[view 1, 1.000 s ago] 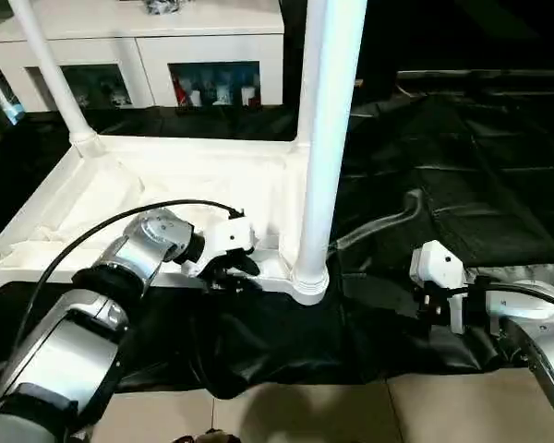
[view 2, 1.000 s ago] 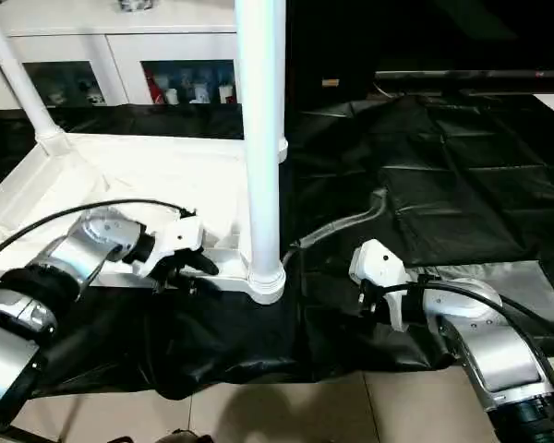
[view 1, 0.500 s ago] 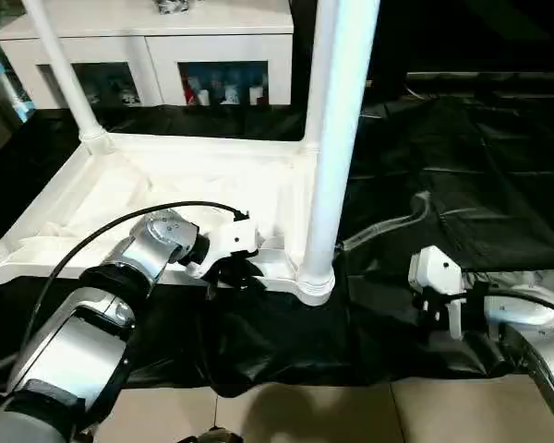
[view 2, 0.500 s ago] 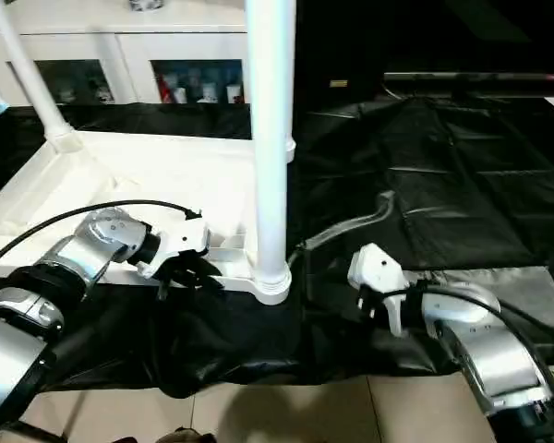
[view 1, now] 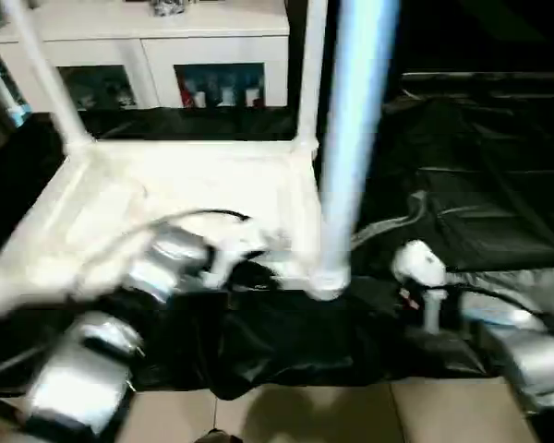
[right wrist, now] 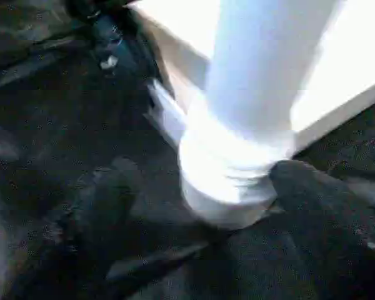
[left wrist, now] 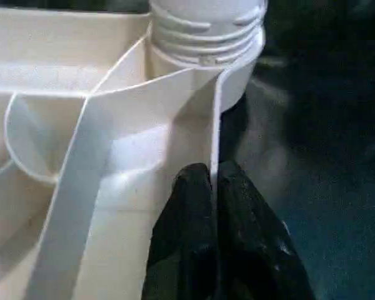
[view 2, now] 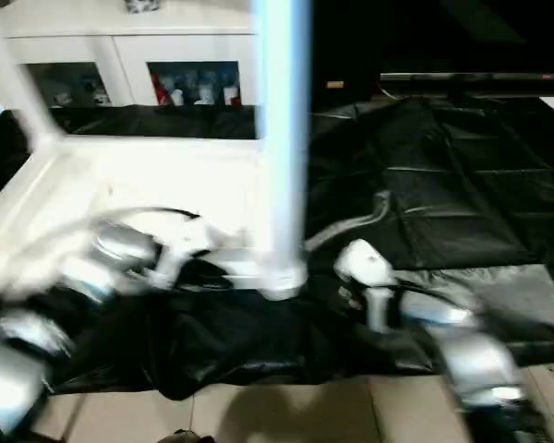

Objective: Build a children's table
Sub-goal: Rotate table base, then rotate leg to tighten

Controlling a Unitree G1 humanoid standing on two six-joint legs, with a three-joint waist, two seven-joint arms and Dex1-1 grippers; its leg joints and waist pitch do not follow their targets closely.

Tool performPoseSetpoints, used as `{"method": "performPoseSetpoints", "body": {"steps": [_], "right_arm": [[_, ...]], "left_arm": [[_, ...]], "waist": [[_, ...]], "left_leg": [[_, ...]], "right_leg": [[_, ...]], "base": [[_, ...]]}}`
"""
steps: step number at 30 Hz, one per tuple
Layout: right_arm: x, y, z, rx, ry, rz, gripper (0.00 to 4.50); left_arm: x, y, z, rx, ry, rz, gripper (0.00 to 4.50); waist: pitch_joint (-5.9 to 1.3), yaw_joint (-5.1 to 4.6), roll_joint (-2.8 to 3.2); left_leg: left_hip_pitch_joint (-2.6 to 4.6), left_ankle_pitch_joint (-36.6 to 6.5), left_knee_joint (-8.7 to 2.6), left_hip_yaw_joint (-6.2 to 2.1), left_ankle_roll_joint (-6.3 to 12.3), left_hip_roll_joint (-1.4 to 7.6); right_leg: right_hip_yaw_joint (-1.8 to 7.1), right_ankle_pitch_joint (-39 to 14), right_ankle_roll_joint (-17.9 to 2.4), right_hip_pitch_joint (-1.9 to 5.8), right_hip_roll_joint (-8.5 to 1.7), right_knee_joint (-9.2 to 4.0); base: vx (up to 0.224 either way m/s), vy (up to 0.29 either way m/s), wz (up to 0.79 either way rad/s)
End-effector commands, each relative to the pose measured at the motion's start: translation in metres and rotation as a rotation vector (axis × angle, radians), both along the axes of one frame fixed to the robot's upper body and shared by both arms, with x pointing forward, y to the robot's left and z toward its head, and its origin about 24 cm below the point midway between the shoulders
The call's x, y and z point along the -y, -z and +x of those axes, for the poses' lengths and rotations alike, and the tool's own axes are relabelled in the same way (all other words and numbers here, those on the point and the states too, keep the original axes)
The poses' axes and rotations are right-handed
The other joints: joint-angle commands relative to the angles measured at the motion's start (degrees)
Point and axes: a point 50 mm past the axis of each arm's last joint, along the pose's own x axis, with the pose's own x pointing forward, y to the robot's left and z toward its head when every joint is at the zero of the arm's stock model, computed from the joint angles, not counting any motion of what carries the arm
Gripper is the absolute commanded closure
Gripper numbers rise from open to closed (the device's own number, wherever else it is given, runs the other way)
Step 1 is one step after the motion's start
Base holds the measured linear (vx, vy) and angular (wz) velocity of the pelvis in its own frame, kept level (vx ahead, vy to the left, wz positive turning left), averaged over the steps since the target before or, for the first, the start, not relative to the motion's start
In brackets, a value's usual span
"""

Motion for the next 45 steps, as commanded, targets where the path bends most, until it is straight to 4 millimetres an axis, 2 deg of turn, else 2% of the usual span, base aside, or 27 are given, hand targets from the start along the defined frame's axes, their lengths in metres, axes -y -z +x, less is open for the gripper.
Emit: {"method": "performPoseSetpoints", "body": {"steps": [1, 3, 5, 6, 7, 8, 9, 15, 22, 27, 31, 32, 35, 37, 40, 45], "right_arm": [[0.001, -0.005, 0.005, 0.034, 0.024, -0.005, 0.21], [0.0, -0.005, 0.006, 0.039, 0.027, -0.001, 0.1], [-0.001, -0.004, 0.009, 0.052, 0.034, -0.021, 0.04], [-0.001, -0.004, 0.009, 0.053, 0.034, -0.023, 0.04], [-0.002, -0.003, 0.01, 0.06, 0.035, -0.032, 0.04], [-0.002, -0.003, 0.012, 0.066, 0.039, -0.041, 0.04], [-0.001, -0.003, 0.015, 0.071, 0.055, -0.046, 0.04], [0.0, -0.004, 0.025, 0.067, 0.091, -0.036, 0.04], [-0.012, 0.002, 0.03, 0.042, 0.01, -0.018, 0.04], [-0.019, 0.004, 0.034, 0.035, -0.019, -0.009, 0.04], [-0.021, 0.005, 0.037, 0.036, -0.028, -0.011, 0.04], [-0.021, 0.006, 0.038, 0.036, -0.029, -0.01, 0.33], [-0.021, 0.006, 0.039, 0.035, -0.031, -0.009, 0.44], [-0.02, 0.006, 0.039, 0.035, -0.028, 0.001, 0.81], [-0.021, 0.006, 0.039, 0.031, -0.03, 0.016, 0.9], [-0.023, 0.01, 0.038, 0.025, -0.04, 0.028, 1.35]], "left_arm": [[-0.003, 0.016, -0.007, -0.065, -0.08, -0.022, 4.5], [0.001, 0.017, -0.01, -0.071, -0.092, -0.033, 4.5], [0.007, 0.018, -0.016, -0.077, -0.084, -0.052, 4.5], [0.008, 0.018, -0.017, -0.078, -0.083, -0.054, 4.5], [0.01, 0.018, -0.02, -0.08, -0.079, -0.055, 4.5], [0.01, 0.019, -0.022, -0.08, -0.075, -0.048, 4.5], [0.009, 0.021, -0.025, -0.076, -0.068, -0.02, 4.5], [0.004, 0.024, -0.028, -0.063, -0.05, 0.05, 4.5], [0.003, 0.017, -0.026, -0.052, -0.056, 0.051, 4.5], [0.002, 0.015, -0.025, -0.049, -0.055, 0.05, 4.5], [0.0, 0.015, -0.025, -0.049, -0.059, 0.053, 4.5], [-0.001, 0.015, -0.025, -0.05, -0.061, 0.053, 4.5], [-0.001, 0.015, -0.025, -0.051, -0.061, 0.054, 4.5], [-0.001, 0.015, -0.026, -0.055, -0.06, 0.052, 4.5], [-0.001, 0.015, -0.026, -0.056, -0.063, 0.049, 4.5], [-0.002, 0.015, -0.027, -0.059, -0.076, 0.04, 4.5]], "waist": [[-3.74, -0.19, -1.37], [-3.62, -0.33, -1.48], [-3.56, -0.59, -1.43], [-3.59, -0.78, -1.8], [-3.6, -0.98, -1.52], [-3.66, -1.35, -1.46], [-3.64, -1.52, -1.64], [-3.59, -1.91, -1.44], [-3.74, -2.49, -1.42], [-3.75, -2.35, -1.45], [-3.75, -2.39, -1.42], [-3.71, -2.35, -1.42], [-3.56, -2.35, -1.43], [-3.34, -2.46, -1.53], [-3.35, -2.55, -1.62], [-3.47, -2.6, -1.64]], "left_leg": [[1.44, -18.08, -4.04, -1.65, 1.99, 2.93], [1.7, -20.14, -4.03, -1.75, 1.53, 2.75], [1.58, -20.37, -4.23, -1.93, 1.07, 2.82], [1.61, -20.47, -4.3, -1.87, 1.03, 2.88], [1.68, -20.74, -4.34, -1.93, 0.94, 2.86], [1.46, -20.79, -4.45, -2.02, 0.85, 2.92], [1.61, -21.09, -4.35, -1.87, 1.07, 2.82], [1.64, -22.59, -4.5, -1.98, 0.62, 2.7], [1.59, -23.66, -4.55, -2.07, 0.24, 2.73], [1.47, -22.24, -4.58, -1.85, 0.9, 2.8], [1.31, -21.74, -4.58, -1.87, 0.92, 2.77], [1.41, -22.0, -4.57, -1.84, 0.86, 2.79], [1.41, -22.48, -4.7, -1.88, 0.79, 2.83], [1.4, -23.34, -4.81, -1.89, 0.62, 2.79], [1.42, -23.69, -4.84, -1.98, 0.59, 2.84], [1.33, -23.34, -4.86, -1.94, 0.67, 2.91]], "right_leg": [[1.62, -17.22, -13.35, 1.94, -3.09, -4.86], [1.63, -24.39, -10.57, 1.75, -3.33, -5.56], [1.63, -26.16, -9.5, 1.61, -3.33, -5.76], [1.61, -26.39, -9.25, 1.53, -3.19, -5.8], [1.63, -26.03, -9.28, 1.39, -3.1, -5.74], [1.65, -24.87, -9.65, 1.48, -3.11, -5.52], [1.7, -25.2, -9.39, 1.27, -3.04, -5.76], [1.68, -26.84, -8.27, 1.1, -2.93, -6.01], [1.69, -25.76, -9.12, 1.0, -3.0, -5.89], [1.77, -21.73, -10.62, 1.11, -2.86, -5.58], [1.74, -21.65, -11.02, 1.26, -2.99, -5.47], [1.75, -22.11, -10.87, 1.18, -2.99, -5.57], [1.78, -22.76, -10.54, 1.14, -2.95, -5.64], [1.76, -23.91, -10.27, 1.02, -2.91, -5.78], [1.8, -25.02, -9.81, 0.9, -2.98, -5.9], [1.83, -23.95, -10.09, 0.91, -2.98, -5.75]], "base": [[0.0, 0.0, 0.0], [0.0, 0.0, 0.0], [0.0, 0.0, 0.0], [0.0, 0.0, 0.0], [0.0, 0.0, 0.0], [0.0, 0.0, 0.0], [0.0, 0.0, 0.0], [0.0, 0.0, 0.0], [0.0, 0.0, 0.0], [0.0, 0.0, 0.0], [0.0, 0.0, 0.0], [0.0, 0.0, 0.0], [0.0, 0.0, 0.0], [0.0, 0.0, 0.0], [0.0, 0.0, 0.0], [0.0, 0.0, 0.0]]}}
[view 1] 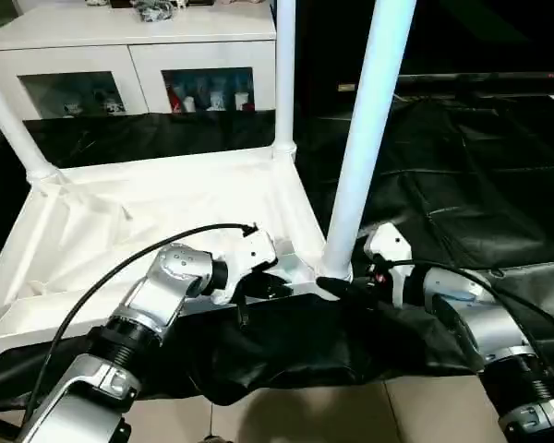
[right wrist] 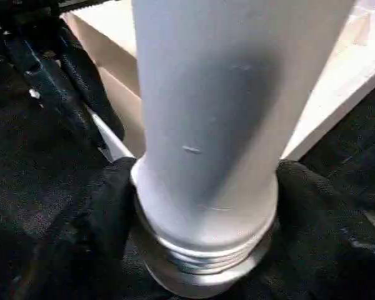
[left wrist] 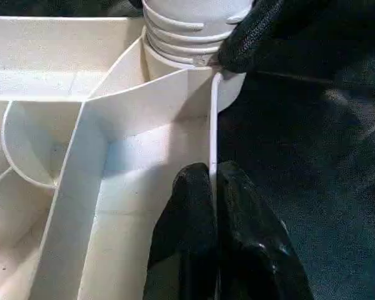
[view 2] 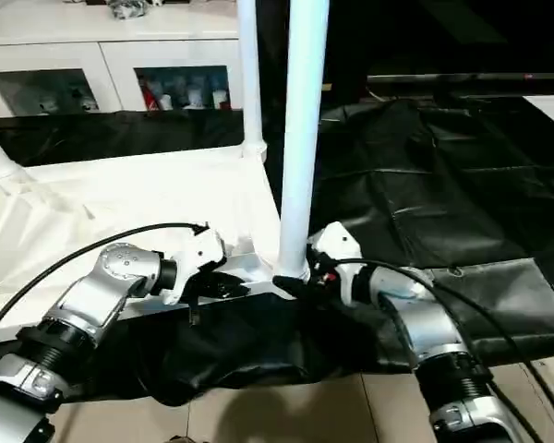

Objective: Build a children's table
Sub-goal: Rotate leg to tighten

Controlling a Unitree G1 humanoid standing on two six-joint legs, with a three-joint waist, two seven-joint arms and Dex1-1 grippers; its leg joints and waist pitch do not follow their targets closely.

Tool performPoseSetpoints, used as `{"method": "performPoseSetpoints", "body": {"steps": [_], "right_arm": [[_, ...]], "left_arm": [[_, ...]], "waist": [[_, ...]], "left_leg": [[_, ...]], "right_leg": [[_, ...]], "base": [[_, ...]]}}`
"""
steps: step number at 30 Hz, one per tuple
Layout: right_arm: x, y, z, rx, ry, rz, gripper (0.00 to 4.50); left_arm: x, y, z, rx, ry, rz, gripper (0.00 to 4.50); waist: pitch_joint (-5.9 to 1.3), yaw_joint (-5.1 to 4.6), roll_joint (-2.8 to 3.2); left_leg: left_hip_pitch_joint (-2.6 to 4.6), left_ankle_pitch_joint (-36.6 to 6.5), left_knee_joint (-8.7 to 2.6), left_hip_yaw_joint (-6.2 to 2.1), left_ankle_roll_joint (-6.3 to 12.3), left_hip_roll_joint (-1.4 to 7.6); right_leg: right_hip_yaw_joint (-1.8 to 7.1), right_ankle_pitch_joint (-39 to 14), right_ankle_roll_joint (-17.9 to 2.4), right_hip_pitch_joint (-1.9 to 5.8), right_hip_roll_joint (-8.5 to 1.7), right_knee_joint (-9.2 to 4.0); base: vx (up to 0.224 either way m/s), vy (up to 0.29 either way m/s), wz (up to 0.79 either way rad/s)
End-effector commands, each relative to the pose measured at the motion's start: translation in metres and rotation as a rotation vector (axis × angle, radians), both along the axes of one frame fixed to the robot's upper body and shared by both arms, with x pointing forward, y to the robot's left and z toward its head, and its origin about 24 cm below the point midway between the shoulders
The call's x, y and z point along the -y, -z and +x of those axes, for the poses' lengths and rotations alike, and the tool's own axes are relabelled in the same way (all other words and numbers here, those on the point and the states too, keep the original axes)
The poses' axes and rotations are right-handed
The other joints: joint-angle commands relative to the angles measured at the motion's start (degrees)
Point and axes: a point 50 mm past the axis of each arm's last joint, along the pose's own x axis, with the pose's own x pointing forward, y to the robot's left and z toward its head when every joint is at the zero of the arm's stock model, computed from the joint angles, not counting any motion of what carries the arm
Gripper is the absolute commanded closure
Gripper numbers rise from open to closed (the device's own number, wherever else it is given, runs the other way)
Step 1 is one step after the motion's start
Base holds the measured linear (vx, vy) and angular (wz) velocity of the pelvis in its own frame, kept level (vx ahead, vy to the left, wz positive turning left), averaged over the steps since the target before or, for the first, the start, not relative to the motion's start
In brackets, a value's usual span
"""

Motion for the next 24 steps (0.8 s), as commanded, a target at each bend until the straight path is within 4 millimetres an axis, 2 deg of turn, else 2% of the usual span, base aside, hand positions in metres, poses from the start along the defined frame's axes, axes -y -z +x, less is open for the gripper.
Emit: {"method": "performPoseSetpoints", "body": {"steps": [1, 4, 9, 12, 13, 14, 15, 16, 18, 19, 21, 22, 24], "right_arm": [[-0.001, -0.004, 0.003, 0.021, 0.002, 0.011, 1.45], [-0.002, -0.002, 0.003, 0.02, 0.014, 0.026, 1.65], [-0.006, 0.013, 0.014, 0.026, 0.309, 0.042, 1.72], [-0.019, 0.025, 0.018, -0.011, 0.497, 0.073, 1.73], [-0.019, 0.025, 0.018, -0.011, 0.497, 0.073, 1.73], [-0.039, 0.029, 0.016, -0.018, 0.497, 0.077, 1.73], [-0.042, 0.029, 0.016, -0.016, 0.49, 0.076, 1.73], [-0.046, 0.029, 0.016, -0.014, 0.479, 0.074, 1.73], [-0.064, 0.025, 0.013, 0.004, 0.404, 0.095, 1.73], [-0.067, 0.024, 0.013, 0.007, 0.393, 0.102, 1.73], [-0.067, 0.019, 0.013, 0.001, 0.357, 0.147, 1.04], [-0.065, 0.017, 0.013, 0.001, 0.342, 0.16, 1.04], [-0.058, 0.014, 0.014, 0.022, 0.315, 0.153, 0.83]], "left_arm": [[-0.002, 0.016, -0.008, -0.07, -0.01, 0.023, 4.5], [-0.003, 0.016, -0.007, -0.062, -0.037, 0.02, 4.5], [0.01, 0.014, 0.01, -0.02, -0.234, -0.023, 4.5], [0.029, 0.01, 0.02, 0.01, -0.323, -0.053, 4.5], [0.029, 0.01, 0.02, 0.01, -0.323, -0.053, 4.5], [0.046, 0.007, 0.021, 0.016, -0.321, -0.078, 4.5], [0.048, 0.007, 0.021, 0.016, -0.317, -0.08, 4.5], [0.05, 0.006, 0.021, 0.017, -0.312, -0.084, 4.5], [0.06, 0.005, 0.019, 0.018, -0.283, -0.093, 4.5], [0.062, 0.005, 0.019, 0.019, -0.279, -0.093, 4.5], [0.059, 0.005, 0.018, 0.02, -0.253, -0.089, 4.5], [0.056, 0.005, 0.017, 0.02, -0.24, -0.087, 4.5], [0.05, 0.006, 0.016, 0.021, -0.205, -0.082, 4.5]], "waist": [[-3.08, 0.04, -1.26], [-3.01, -0.01, -1.29], [-2.87, -0.52, -1.43], [-2.89, -0.88, -1.52], [-2.91, -0.87, -1.47], [-3.01, -0.82, -1.43], [-3.02, -0.84, -1.4], [-2.97, -0.69, -1.38], [-3.04, -0.77, -1.13], [-3.1, -0.78, -1.12], [-3.1, -0.69, -1.13], [-3.1, -0.64, -1.1], [-3.25, -0.48, -1.16]], "left_leg": [[1.44, -23.3, -4.69, -1.89, 0.65, 2.96], [1.46, -23.66, -4.72, -1.93, 0.53, 2.93], [1.64, -25.45, -4.71, -2.02, -0.76, 2.72], [1.83, -27.13, -4.85, -2.38, -1.66, 2.59], [1.82, -27.06, -4.88, -2.41, -1.66, 2.54], [1.67, -26.54, -5.08, -2.51, -1.46, 2.63], [1.61, -26.2, -5.17, -2.39, -1.35, 2.62], [1.96, -27.01, -5.21, -2.35, -1.26, 2.64], [1.81, -27.65, -5.44, -2.44, -0.98, 2.67], [1.78, -27.52, -5.51, -2.45, -0.94, 2.69], [1.9, -27.59, -5.61, -2.34, -0.7, 2.74], [2.02, -28.07, -5.54, -2.28, -0.58, 2.72], [1.69, -26.58, -5.54, -2.23, 0.1, 2.72]], "right_leg": [[1.82, -23.69, -10.71, 1.03, -3.01, -5.59], [1.8, -25.1, -10.35, 0.97, -3.04, -5.69], [1.67, -29.18, -9.31, 0.51, -3.07, -6.1], [1.31, -33.56, -7.13, 0.39, -3.16, -6.68], [1.29, -33.61, -6.9, 0.42, -3.21, -6.79], [1.25, -32.6, -6.65, 0.64, -3.25, -6.86], [1.3, -31.8, -6.67, 0.59, -3.12, -6.88], [1.33, -31.36, -6.69, 0.27, -3.04, -7.07], [1.25, -29.93, -6.92, 0.56, -3.04, -7.02], [1.22, -29.17, -7.01, 0.68, -3.01, -6.99], [1.3, -27.56, -7.47, 0.62, -3.0, -7.03], [1.39, -27.37, -7.7, 0.52, -3.02, -7.07], [1.49, -25.52, -8.21, 0.85, -3.17, -6.89]], "base": [[0.0, 0.0, 0.0], [0.0, 0.0, 0.0], [0.0, 0.0, 0.0], [0.0, 0.0, 0.0], [0.0, 0.0, 0.0], [0.0, 0.0, 0.0], [0.0, 0.0, 0.0], [0.0, 0.0, 0.0], [0.0, 0.0, 0.0], [0.0, 0.0, 0.0], [0.0, 0.0, 0.0], [0.0, 0.0, 0.0], [0.0, 0.0, 0.0]]}}
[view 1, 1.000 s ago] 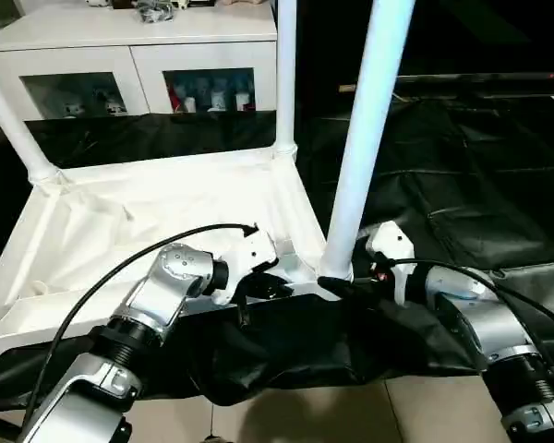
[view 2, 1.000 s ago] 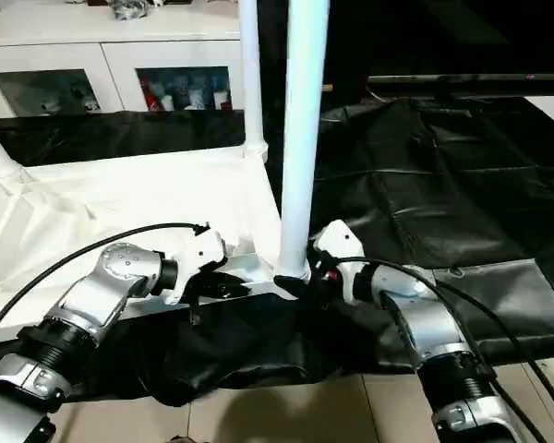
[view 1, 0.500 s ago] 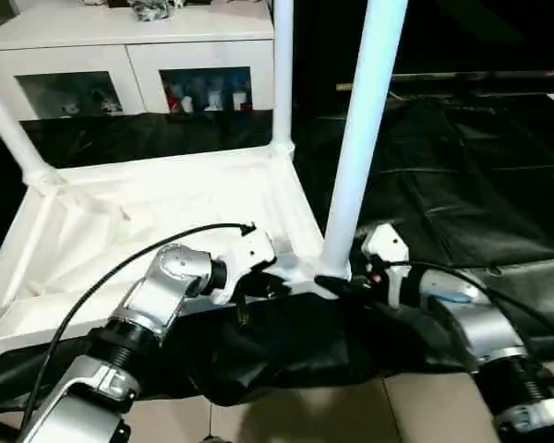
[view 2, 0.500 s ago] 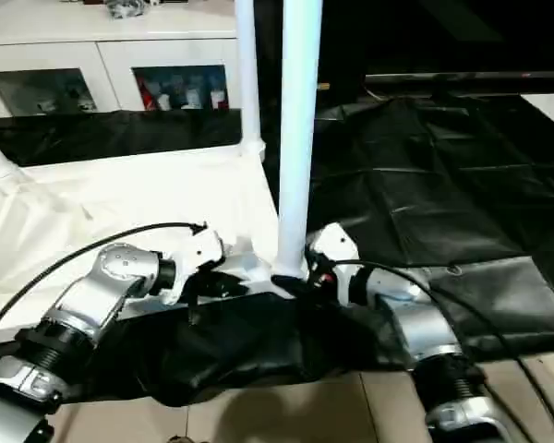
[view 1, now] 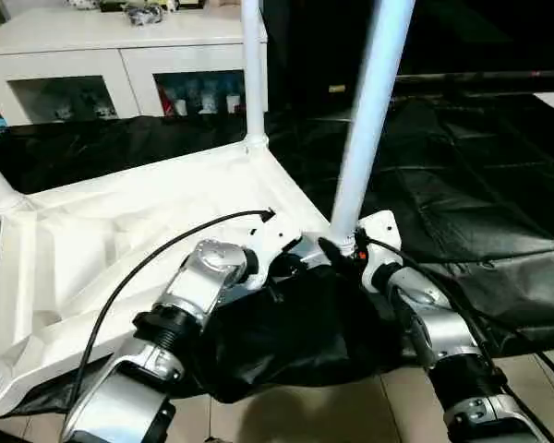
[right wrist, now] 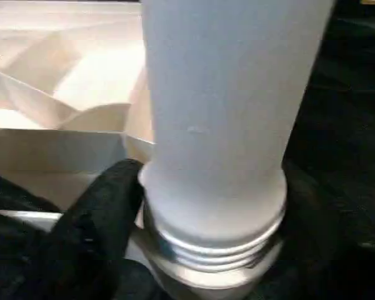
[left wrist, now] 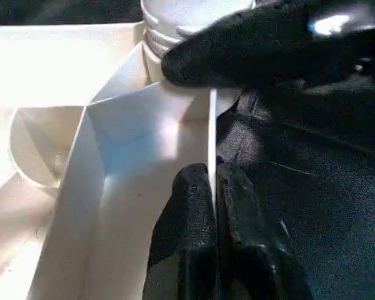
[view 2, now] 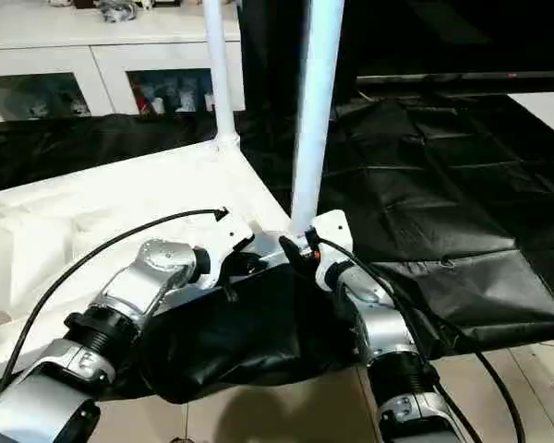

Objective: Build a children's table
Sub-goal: Rotate leg to tighten

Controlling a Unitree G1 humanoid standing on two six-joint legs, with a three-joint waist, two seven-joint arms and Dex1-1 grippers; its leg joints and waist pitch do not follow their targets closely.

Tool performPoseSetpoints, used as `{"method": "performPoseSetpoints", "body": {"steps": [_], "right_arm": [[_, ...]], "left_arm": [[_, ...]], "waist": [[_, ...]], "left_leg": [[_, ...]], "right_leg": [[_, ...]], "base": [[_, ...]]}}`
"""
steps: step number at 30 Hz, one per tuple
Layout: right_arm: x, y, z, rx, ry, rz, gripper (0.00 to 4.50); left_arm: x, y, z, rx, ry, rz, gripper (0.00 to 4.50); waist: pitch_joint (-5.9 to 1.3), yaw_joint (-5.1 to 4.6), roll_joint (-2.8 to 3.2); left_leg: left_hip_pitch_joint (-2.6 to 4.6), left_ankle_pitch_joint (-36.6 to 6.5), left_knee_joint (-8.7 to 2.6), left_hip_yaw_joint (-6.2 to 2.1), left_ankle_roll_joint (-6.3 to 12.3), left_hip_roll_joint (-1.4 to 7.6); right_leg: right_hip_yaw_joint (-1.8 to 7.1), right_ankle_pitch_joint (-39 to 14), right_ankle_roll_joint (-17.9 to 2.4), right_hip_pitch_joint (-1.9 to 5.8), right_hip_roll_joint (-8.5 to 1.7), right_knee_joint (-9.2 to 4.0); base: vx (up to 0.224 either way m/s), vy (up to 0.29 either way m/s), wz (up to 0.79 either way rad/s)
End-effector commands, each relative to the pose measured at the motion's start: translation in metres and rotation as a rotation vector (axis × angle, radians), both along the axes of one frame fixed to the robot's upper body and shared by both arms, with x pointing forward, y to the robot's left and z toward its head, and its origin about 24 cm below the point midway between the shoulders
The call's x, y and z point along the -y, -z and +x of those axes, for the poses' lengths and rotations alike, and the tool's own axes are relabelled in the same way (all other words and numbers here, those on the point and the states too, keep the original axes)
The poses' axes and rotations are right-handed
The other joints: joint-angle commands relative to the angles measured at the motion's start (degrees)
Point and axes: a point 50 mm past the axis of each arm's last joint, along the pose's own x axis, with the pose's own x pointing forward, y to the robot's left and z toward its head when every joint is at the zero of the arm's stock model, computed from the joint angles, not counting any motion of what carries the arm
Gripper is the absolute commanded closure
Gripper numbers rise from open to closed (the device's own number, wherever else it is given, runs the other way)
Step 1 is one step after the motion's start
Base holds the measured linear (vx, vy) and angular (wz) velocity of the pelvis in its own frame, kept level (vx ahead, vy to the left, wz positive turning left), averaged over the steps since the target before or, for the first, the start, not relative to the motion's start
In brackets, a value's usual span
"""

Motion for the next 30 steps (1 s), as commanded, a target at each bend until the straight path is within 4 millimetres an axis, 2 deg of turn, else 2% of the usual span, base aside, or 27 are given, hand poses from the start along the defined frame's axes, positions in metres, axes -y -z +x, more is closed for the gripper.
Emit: {"method": "performPoseSetpoints", "body": {"steps": [1, 4, 5, 6, 8, 9, 11, 14, 15, 17, 18, 21, 24, 28, 30], "right_arm": [[-0.025, -0.002, -0.007, 0.008, -0.192, 0.021, 0.67], [-0.006, -0.007, -0.011, 0.015, -0.292, -0.024, 0.55], [-0.006, -0.007, -0.011, 0.015, -0.292, -0.024, 0.55], [0.0, -0.009, -0.013, 0.017, -0.327, -0.035, 0.55], [0.006, -0.012, -0.014, 0.017, -0.355, -0.041, 0.55], [0.012, -0.015, -0.016, 0.017, -0.387, -0.047, 0.55], [0.018, -0.018, -0.019, 0.017, -0.426, -0.055, 0.55], [0.028, -0.022, -0.025, -0.008, -0.51, -0.074, 0.55], [0.032, -0.023, -0.028, -0.021, -0.552, -0.093, 0.55], [0.034, -0.023, -0.031, -0.027, -0.579, -0.109, 0.55], [0.034, -0.023, -0.032, -0.035, -0.597, -0.11, 0.55], [0.035, -0.024, -0.034, -0.047, -0.614, -0.096, 0.55], [0.033, -0.024, -0.034, -0.053, -0.619, -0.075, 0.87], [0.03, -0.024, -0.035, -0.066, -0.628, -0.045, 1.31], [0.029, -0.023, -0.036, -0.068, -0.629, -0.036, 1.38]], "left_arm": [[0.008, 0.003, -0.007, -0.009, 0.054, -0.059, 4.5], [-0.007, 0.004, -0.014, -0.017, 0.169, -0.043, 4.5], [-0.007, 0.004, -0.014, -0.017, 0.169, -0.043, 4.5], [-0.012, 0.004, -0.017, -0.029, 0.212, -0.042, 4.5], [-0.017, 0.004, -0.02, -0.045, 0.248, -0.036, 4.5], [-0.022, 0.004, -0.023, -0.055, 0.281, -0.025, 4.5], [-0.028, 0.003, -0.025, -0.067, 0.315, -0.014, 4.5], [-0.039, 0.001, -0.031, -0.102, 0.387, -0.015, 4.5], [-0.043, 0.0, -0.032, -0.107, 0.409, -0.011, 4.5], [-0.045, -0.001, -0.033, -0.11, 0.42, -0.005, 4.5], [-0.047, -0.002, -0.032, -0.108, 0.421, -0.003, 4.5], [-0.049, -0.003, -0.03, -0.103, 0.417, 0.0, 4.5], [-0.05, -0.005, -0.029, -0.102, 0.415, -0.002, 4.5], [-0.049, -0.006, -0.029, -0.101, 0.413, -0.019, 4.5], [-0.049, -0.007, -0.029, -0.1, 0.412, -0.024, 4.5]], "waist": [[-3.07, -0.02, -1.38], [-3.22, 0.4, -1.56], [-3.34, 0.46, -1.6], [-3.38, 0.63, -1.64], [-3.31, 0.71, -1.68], [-3.44, 0.99, -1.47], [-3.62, 1.47, -1.27], [-3.89, 2.09, -1.23], [-3.95, 2.09, -1.43], [-4.02, 2.24, -1.4], [-3.98, 2.33, -1.87], [-3.78, 2.54, -1.75], [-3.68, 2.49, -1.86], [-3.66, 2.45, -1.88], [-3.74, 2.5, -1.92]], "left_leg": [[1.53, -26.18, -5.14, -2.17, 0.2, 2.93], [1.23, -22.18, -4.82, -1.76, 1.81, 2.97], [1.15, -21.41, -4.77, -1.74, 2.22, 2.93], [1.23, -20.07, -4.67, -1.61, 2.85, 3.0], [1.33, -19.84, -4.66, -1.57, 3.13, 3.13], [1.34, -19.21, -4.63, -1.49, 3.06, 3.29], [1.59, -17.39, -4.53, -1.35, 3.2, 3.44], [1.33, -13.33, -4.28, -1.14, 4.48, 3.57], [1.23, -12.16, -4.08, -1.04, 5.2, 3.48], [1.15, -10.99, -3.88, -1.01, 5.77, 3.44], [1.08, -10.76, -3.83, -0.93, 5.95, 3.42], [1.18, -12.29, -4.0, -1.04, 5.27, 3.47], [1.3, -14.09, -4.22, -1.18, 3.9, 3.54], [1.34, -14.56, -4.28, -1.2, 3.24, 3.5], [1.33, -14.07, -4.19, -1.16, 3.28, 3.48]], "right_leg": [[1.5, -24.88, -8.43, 0.73, -3.11, -5.03], [1.71, -20.63, -9.87, 1.2, -3.25, -4.6], [1.69, -20.03, -10.04, 1.39, -3.29, -4.52], [1.7, -19.16, -10.39, 1.37, -3.24, -4.45], [1.7, -19.89, -10.73, 1.32, -3.18, -4.48], [1.72, -19.84, -10.95, 1.36, -3.22, -4.37], [1.72, -16.31, -11.96, 1.2, -2.95, -3.92], [1.53, -9.57, -13.73, 1.64, -2.72, -2.93], [1.46, -7.92, -14.27, 1.64, -2.69, -2.7], [1.43, -6.82, -14.82, 1.73, -2.84, -2.58], [1.42, -7.1, -14.76, 1.78, -2.85, -2.58], [1.4, -11.3, -14.09, 1.62, -2.94, -2.9], [1.46, -14.16, -13.28, 1.55, -3.0, -3.13], [1.53, -14.27, -13.02, 1.49, -2.95, -3.14], [1.54, -13.37, -13.13, 1.5, -2.94, -3.02]], "base": [[0.0, 0.0, 0.0], [0.0, 0.0, 0.0], [0.0, 0.0, 0.0], [0.0, 0.0, 0.0], [0.0, 0.0, 0.0], [0.0, 0.0, 0.0], [0.0, 0.0, 0.0], [0.0, 0.0, 0.0], [0.0, 0.0, 0.0], [0.0, 0.0, 0.0], [0.0, 0.0, 0.0], [0.0, 0.0, 0.0], [0.0, 0.0, 0.0], [0.0, 0.0, 0.0], [0.0, 0.0, 0.0]]}}
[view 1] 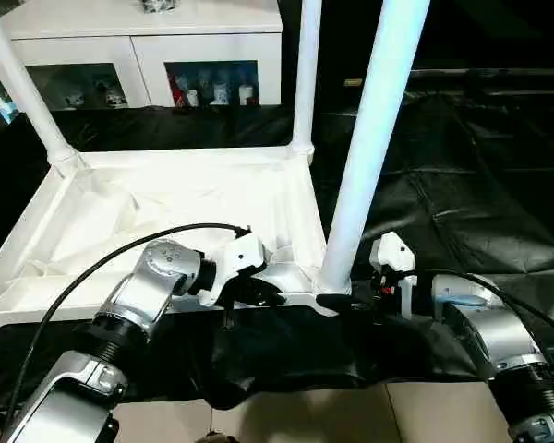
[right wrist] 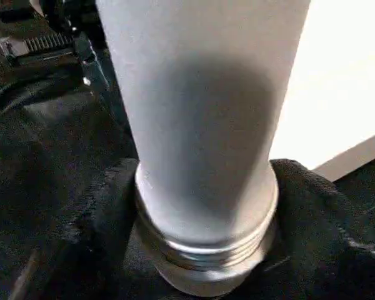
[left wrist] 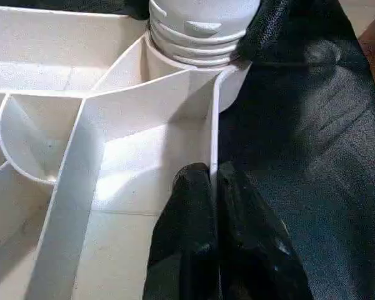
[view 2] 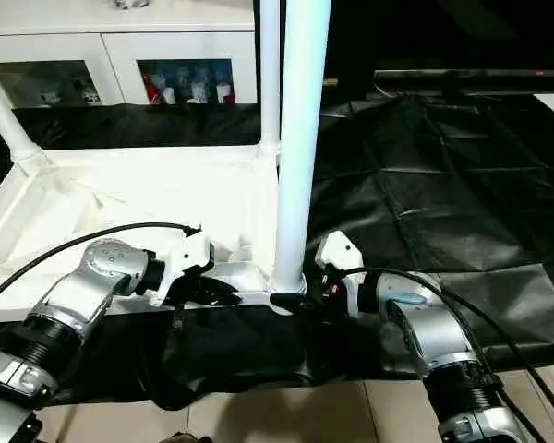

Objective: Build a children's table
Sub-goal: Rotate leg to tighten

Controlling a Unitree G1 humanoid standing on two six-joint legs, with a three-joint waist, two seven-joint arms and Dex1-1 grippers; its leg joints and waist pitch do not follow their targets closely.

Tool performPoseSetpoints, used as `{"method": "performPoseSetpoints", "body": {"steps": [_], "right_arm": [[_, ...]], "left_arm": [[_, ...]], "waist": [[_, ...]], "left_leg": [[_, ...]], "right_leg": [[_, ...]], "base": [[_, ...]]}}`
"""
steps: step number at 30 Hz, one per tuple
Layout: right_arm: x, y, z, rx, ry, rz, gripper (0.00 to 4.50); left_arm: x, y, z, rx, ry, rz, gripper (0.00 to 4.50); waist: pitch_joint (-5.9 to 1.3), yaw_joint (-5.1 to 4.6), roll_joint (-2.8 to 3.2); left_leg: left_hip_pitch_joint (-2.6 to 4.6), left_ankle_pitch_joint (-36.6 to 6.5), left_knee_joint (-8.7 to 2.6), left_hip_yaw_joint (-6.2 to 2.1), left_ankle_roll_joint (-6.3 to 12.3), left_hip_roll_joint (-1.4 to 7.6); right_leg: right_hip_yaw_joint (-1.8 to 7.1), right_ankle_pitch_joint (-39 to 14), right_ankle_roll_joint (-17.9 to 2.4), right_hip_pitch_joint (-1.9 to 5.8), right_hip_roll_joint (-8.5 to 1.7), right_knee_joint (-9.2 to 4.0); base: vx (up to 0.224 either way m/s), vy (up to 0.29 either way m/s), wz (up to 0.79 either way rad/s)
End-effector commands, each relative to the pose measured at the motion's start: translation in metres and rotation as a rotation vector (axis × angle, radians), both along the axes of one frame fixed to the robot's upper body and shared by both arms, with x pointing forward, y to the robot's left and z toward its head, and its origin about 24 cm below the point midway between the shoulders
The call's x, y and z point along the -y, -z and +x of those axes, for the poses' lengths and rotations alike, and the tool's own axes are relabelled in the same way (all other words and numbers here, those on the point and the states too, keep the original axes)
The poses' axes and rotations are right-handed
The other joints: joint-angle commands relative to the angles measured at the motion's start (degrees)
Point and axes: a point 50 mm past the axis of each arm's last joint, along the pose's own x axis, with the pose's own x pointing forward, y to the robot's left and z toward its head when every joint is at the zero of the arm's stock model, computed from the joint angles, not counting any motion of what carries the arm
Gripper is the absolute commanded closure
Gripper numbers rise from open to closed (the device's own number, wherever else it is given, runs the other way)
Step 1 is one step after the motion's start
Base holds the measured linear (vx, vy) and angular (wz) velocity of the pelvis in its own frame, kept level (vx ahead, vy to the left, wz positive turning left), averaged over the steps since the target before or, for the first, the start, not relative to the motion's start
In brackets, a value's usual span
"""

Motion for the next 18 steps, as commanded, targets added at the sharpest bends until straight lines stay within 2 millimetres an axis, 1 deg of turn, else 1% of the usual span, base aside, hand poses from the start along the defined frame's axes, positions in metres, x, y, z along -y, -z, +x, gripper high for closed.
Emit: {"method": "performPoseSetpoints", "body": {"steps": [1, 2, 4, 5, 6, 7, 8, 9, 11, 12, 13, 14, 15, 16, 17, 18], "right_arm": [[-0.003, -0.004, 0.0, 0.01, 0.005, 0.024, 1.49], [-0.004, -0.002, -0.001, 0.004, 0.014, 0.03, 1.59], [-0.005, 0.002, 0.0, 0.0, 0.055, 0.034, 1.64], [-0.005, 0.005, 0.002, 0.003, 0.101, 0.027, 1.67], [-0.004, 0.009, 0.006, 0.013, 0.163, 0.012, 1.71], [-0.004, 0.013, 0.011, 0.02, 0.241, -0.002, 1.71], [-0.004, 0.015, 0.013, 0.021, 0.284, -0.009, 1.73], [-0.007, 0.021, 0.018, 0.014, 0.387, -0.008, 1.73], [-0.008, 0.023, 0.02, 0.006, 0.434, -0.003, 1.74], [-0.017, 0.029, 0.027, -0.026, 0.57, 0.011, 1.74], [-0.018, 0.029, 0.027, -0.027, 0.576, 0.011, 1.74], [-0.03, 0.032, 0.029, -0.029, 0.607, 0.004, 1.74], [-0.03, 0.032, 0.029, -0.029, 0.607, 0.004, 1.74], [-0.03, 0.032, 0.029, -0.029, 0.607, 0.004, 1.74], [-0.04, 0.032, 0.03, -0.023, 0.604, 0.001, 1.74], [-0.046, 0.031, 0.031, -0.017, 0.595, 0.006, 1.74]], "left_arm": [[0.002, 0.001, -0.004, -0.033, 0.037, -0.025, 4.5], [0.002, 0.001, -0.003, -0.032, 0.032, -0.025, 4.5], [0.002, 0.001, -0.002, -0.028, 0.013, -0.027, 4.5], [0.003, 0.001, 0.0, -0.024, -0.008, -0.029, 4.5], [0.004, 0.002, 0.003, -0.022, -0.044, -0.031, 4.5], [0.007, 0.003, 0.007, -0.015, -0.101, -0.035, 4.5], [0.009, 0.003, 0.009, -0.009, -0.135, -0.041, 4.5], [0.015, 0.005, 0.014, 0.001, -0.205, -0.056, 4.5], [0.018, 0.005, 0.016, 0.005, -0.224, -0.06, 4.5], [0.032, 0.008, 0.021, 0.021, -0.29, -0.07, 4.5], [0.033, 0.008, 0.021, 0.022, -0.293, -0.07, 4.5], [0.047, 0.008, 0.023, 0.032, -0.316, -0.081, 4.5], [0.047, 0.008, 0.023, 0.032, -0.316, -0.081, 4.5], [0.047, 0.008, 0.023, 0.032, -0.316, -0.081, 4.5], [0.055, 0.007, 0.023, 0.034, -0.312, -0.088, 4.5], [0.06, 0.006, 0.022, 0.035, -0.302, -0.094, 4.5]], "waist": [[-3.91, 0.0, -1.32], [-3.93, 0.02, -1.28], [-3.91, 0.04, -1.26], [-3.87, -0.01, -1.13], [-3.82, -0.22, -1.08], [-3.69, -0.68, -1.09], [-3.67, -0.88, -1.01], [-3.58, -1.36, -1.17], [-3.58, -1.63, -1.15], [-3.46, -1.95, -0.9], [-3.33, -2.03, -0.97], [-3.37, -2.13, -1.03], [-3.37, -2.29, -0.92], [-3.4, -2.26, -0.94], [-3.43, -2.38, -0.82], [-3.46, -2.35, -0.67]], "left_leg": [[1.64, -13.77, -3.67, -1.24, 3.29, 3.28], [1.62, -13.56, -3.65, -1.24, 3.34, 3.26], [1.58, -13.41, -3.59, -1.2, 3.42, 3.19], [1.57, -13.77, -3.63, -1.25, 3.17, 3.15], [1.53, -14.42, -3.71, -1.31, 2.65, 3.1], [1.52, -15.69, -3.84, -1.36, 1.72, 3.0], [1.61, -16.66, -3.86, -1.4, 1.1, 2.94], [1.71, -18.25, -3.96, -1.55, 0.0, 2.85], [1.75, -19.68, -4.04, -1.75, -0.57, 2.78], [1.89, -21.03, -4.08, -1.7, -0.63, 2.8], [2.06, -21.97, -4.15, -1.78, -0.94, 2.78], [2.12, -23.07, -4.14, -1.95, -1.19, 2.6], [2.19, -23.62, -4.23, -2.05, -1.41, 2.71], [2.26, -23.75, -4.18, -2.0, -1.5, 2.72], [2.12, -23.66, -4.25, -1.97, -1.27, 2.68], [2.14, -23.75, -4.27, -1.98, -1.18, 2.68]], "right_leg": [[1.68, -14.15, -12.84, 1.95, -3.01, -3.24], [1.68, -13.86, -12.92, 1.97, -3.03, -3.2], [1.7, -13.66, -12.97, 1.96, -3.05, -3.25], [1.69, -14.22, -12.89, 1.93, -3.03, -3.3], [1.68, -15.16, -12.78, 1.91, -3.06, -3.35], [1.67, -16.75, -12.54, 1.75, -3.04, -3.55], [1.66, -17.82, -12.43, 1.66, -3.04, -3.61], [1.64, -20.14, -11.94, 1.61, -3.07, -3.86], [1.61, -22.59, -10.87, 1.71, -3.06, -4.1], [1.75, -22.94, -10.8, 1.24, -2.91, -4.27], [1.68, -23.95, -10.59, 1.15, -2.91, -4.46], [1.52, -25.96, -9.93, 1.42, -3.01, -4.61], [1.54, -26.77, -9.43, 1.29, -3.1, -4.87], [1.57, -26.73, -9.24, 1.24, -3.04, -4.89], [1.64, -25.84, -9.26, 1.25, -2.96, -4.86], [1.64, -25.25, -9.23, 1.22, -2.96, -4.91]], "base": [[0.0, 0.0, 0.0], [0.0, 0.0, 0.0], [0.0, 0.0, 0.0], [0.0, 0.0, 0.0], [0.0, 0.0, 0.0], [0.0, 0.0, 0.0], [0.0, 0.0, 0.0], [0.0, 0.0, 0.0], [0.0, 0.0, 0.0], [0.0, 0.0, 0.0], [0.0, 0.0, 0.0], [0.0, 0.0, 0.0], [0.0, 0.0, 0.0], [0.0, 0.0, 0.0], [0.0, 0.0, 0.0], [0.0, 0.0, 0.0]]}}
